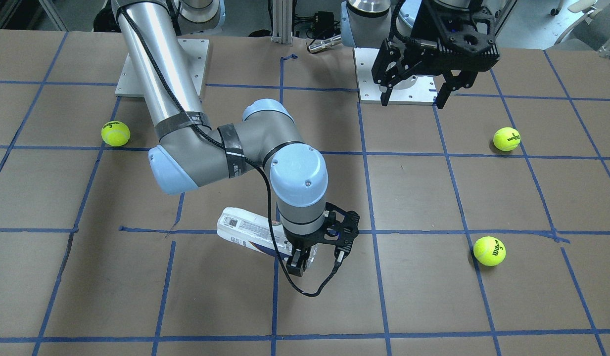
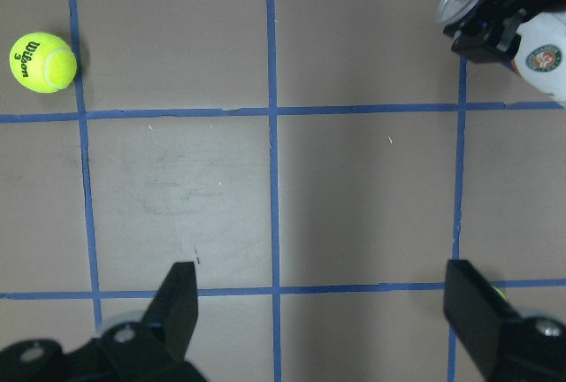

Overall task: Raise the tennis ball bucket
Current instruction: 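Carry the can toward the table center, tilting it onto its side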

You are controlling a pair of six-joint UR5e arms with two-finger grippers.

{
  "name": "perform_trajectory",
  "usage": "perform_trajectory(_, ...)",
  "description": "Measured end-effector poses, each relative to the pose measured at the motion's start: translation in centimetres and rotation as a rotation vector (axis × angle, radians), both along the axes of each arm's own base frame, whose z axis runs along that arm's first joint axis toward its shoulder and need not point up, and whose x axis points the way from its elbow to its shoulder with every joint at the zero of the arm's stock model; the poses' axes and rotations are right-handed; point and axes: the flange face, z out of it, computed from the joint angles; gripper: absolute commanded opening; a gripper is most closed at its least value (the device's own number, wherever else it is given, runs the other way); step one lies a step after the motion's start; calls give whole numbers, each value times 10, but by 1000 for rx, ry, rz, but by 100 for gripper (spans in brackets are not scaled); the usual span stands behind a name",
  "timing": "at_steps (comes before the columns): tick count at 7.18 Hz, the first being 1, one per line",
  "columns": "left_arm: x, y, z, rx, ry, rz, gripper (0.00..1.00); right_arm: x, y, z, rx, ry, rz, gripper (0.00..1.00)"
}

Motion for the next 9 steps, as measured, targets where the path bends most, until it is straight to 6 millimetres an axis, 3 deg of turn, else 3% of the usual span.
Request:
perform_trajectory(2, 0, 0, 0, -1, 0, 1, 100, 35, 31, -9, -1, 8, 194, 40)
perform_trajectory(5, 0, 0, 0, 0, 0, 1, 100, 48, 43, -13, -15, 16, 383, 45)
perform_trajectory(8, 0, 0, 0, -1, 0, 1, 100, 55, 47, -32, 8, 19, 437, 58)
perform_trajectory(9, 0, 0, 0, -1, 0, 1, 100, 57, 47, -42, 30, 11, 386, 73)
